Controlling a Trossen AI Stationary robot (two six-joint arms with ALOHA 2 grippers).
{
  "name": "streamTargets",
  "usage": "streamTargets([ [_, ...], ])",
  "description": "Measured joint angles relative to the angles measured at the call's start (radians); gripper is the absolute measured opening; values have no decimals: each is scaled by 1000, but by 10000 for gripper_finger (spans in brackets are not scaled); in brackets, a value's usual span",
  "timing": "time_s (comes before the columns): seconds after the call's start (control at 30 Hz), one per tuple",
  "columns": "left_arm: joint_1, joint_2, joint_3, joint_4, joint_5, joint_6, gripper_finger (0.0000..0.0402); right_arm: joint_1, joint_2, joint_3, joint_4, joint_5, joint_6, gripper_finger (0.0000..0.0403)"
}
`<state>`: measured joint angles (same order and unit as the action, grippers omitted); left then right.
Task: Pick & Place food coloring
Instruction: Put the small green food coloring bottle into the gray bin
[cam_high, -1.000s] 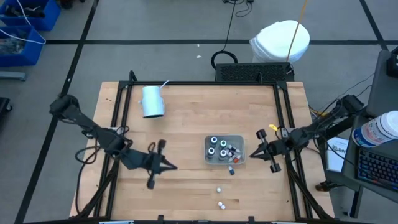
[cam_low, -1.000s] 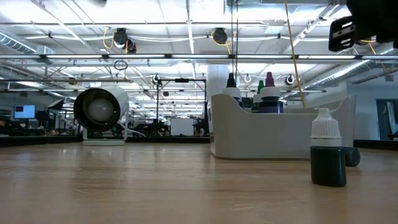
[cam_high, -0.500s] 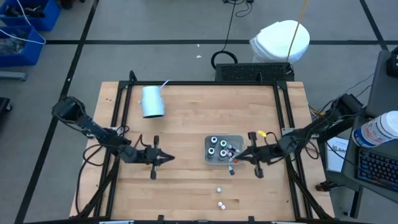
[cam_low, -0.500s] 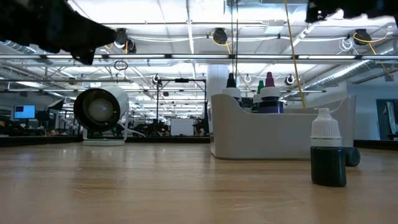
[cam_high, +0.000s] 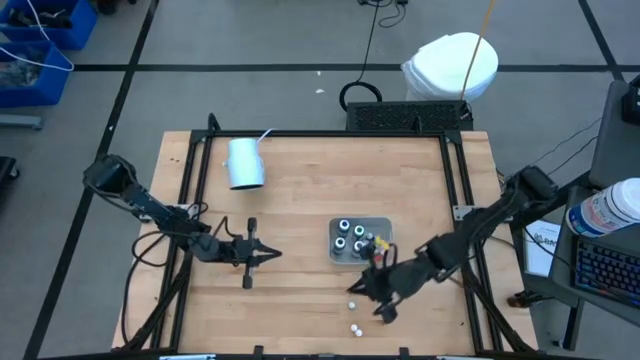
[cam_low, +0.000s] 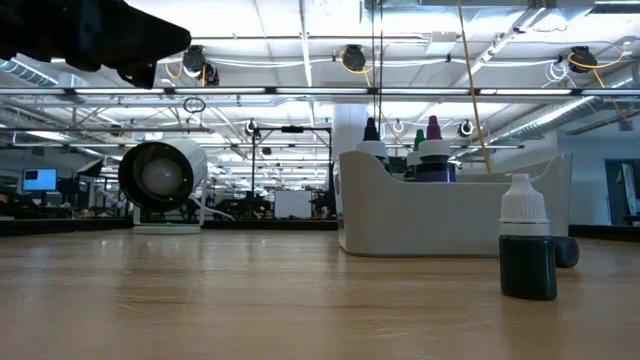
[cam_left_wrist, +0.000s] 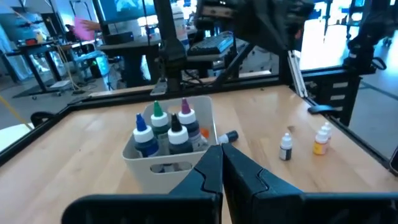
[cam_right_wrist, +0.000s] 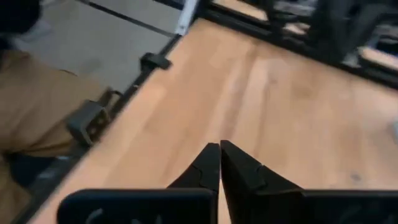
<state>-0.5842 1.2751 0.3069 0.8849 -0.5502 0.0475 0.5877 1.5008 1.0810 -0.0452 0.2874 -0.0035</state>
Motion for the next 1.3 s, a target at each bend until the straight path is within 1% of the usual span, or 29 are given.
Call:
streamTargets([
  [0.1, 0, 0, 0, 0, 6, -4, 10, 10, 79, 43, -4, -58, 3, 33],
  [0.2, 1, 0, 0, 1, 8, 13, 10, 10, 166, 69, -15, -111, 1, 75],
  [0.37, 1, 0, 0, -1, 9, 37, 10, 8, 244, 91, -7, -115, -48, 154],
  [0.43, 1, 0, 0, -1, 9, 37, 10, 9, 259, 91, -13, -116, -74, 175],
  [0.5, 1, 0, 0, -2, 9, 37, 10, 10, 264, 91, -13, -125, -84, 186],
  [0.6, 1, 0, 0, -9, 9, 30, 10, 10, 264, 91, -11, -164, -64, 191],
  [0.77, 1, 0, 0, -25, 10, 22, 10, 14, 265, 89, -20, -162, -37, 181],
  [0.97, 1, 0, 0, -26, 10, 20, 10, 17, 265, 15, -18, -162, -30, 162],
  [1.03, 1, 0, 0, -29, 10, 20, 10, 16, 266, -11, 12, -162, -19, 158],
  [1.17, 1, 0, 0, -29, 10, 20, 10, 16, 265, -66, 131, -161, -27, 154],
  [1.3, 1, 0, 0, -28, 10, 20, 10, 16, 265, -88, 165, -159, -34, 153],
])
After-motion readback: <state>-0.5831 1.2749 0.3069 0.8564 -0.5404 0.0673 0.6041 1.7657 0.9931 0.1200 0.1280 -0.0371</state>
